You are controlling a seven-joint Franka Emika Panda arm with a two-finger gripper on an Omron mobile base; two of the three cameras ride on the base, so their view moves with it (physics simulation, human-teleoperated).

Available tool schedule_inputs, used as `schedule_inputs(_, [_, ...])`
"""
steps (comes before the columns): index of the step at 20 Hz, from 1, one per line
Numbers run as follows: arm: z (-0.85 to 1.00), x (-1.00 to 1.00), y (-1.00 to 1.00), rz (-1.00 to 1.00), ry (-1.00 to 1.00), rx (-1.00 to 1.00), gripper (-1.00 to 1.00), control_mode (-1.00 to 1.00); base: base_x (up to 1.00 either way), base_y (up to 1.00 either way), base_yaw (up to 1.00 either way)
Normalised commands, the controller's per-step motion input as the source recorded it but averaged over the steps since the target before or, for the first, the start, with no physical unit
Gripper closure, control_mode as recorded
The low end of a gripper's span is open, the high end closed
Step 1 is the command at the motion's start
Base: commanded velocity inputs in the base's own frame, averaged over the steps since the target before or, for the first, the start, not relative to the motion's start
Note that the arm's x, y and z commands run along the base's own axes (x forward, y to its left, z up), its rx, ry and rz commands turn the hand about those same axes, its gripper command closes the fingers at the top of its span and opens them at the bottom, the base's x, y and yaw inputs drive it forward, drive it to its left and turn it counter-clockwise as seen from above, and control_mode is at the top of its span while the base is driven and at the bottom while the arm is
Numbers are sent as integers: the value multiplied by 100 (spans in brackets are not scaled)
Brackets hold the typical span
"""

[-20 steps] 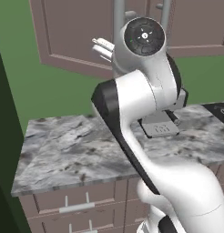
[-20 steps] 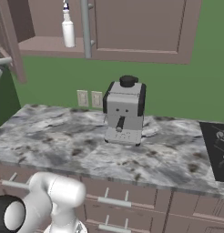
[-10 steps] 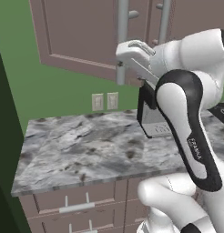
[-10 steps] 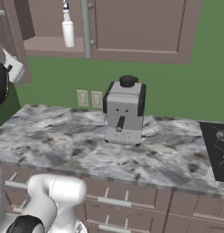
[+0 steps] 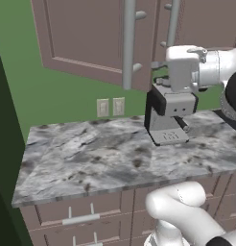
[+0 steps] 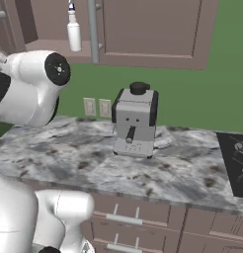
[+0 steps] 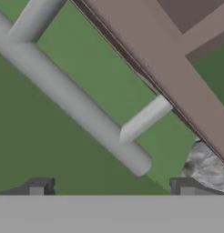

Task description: Open the cabinet. Pick the spray and place it next to the sink. Then close the cabinet.

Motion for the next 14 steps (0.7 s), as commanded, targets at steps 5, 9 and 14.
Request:
schedule_inputs(5, [20, -24, -50, 18, -4, 1, -100, -100, 0, 0, 0])
schedule_inputs(9, [10, 0, -40, 11, 0, 3, -100, -100, 0, 0, 0])
schedule_inputs(14, [7, 17, -26, 8, 0, 4, -100, -100, 0, 0, 0])
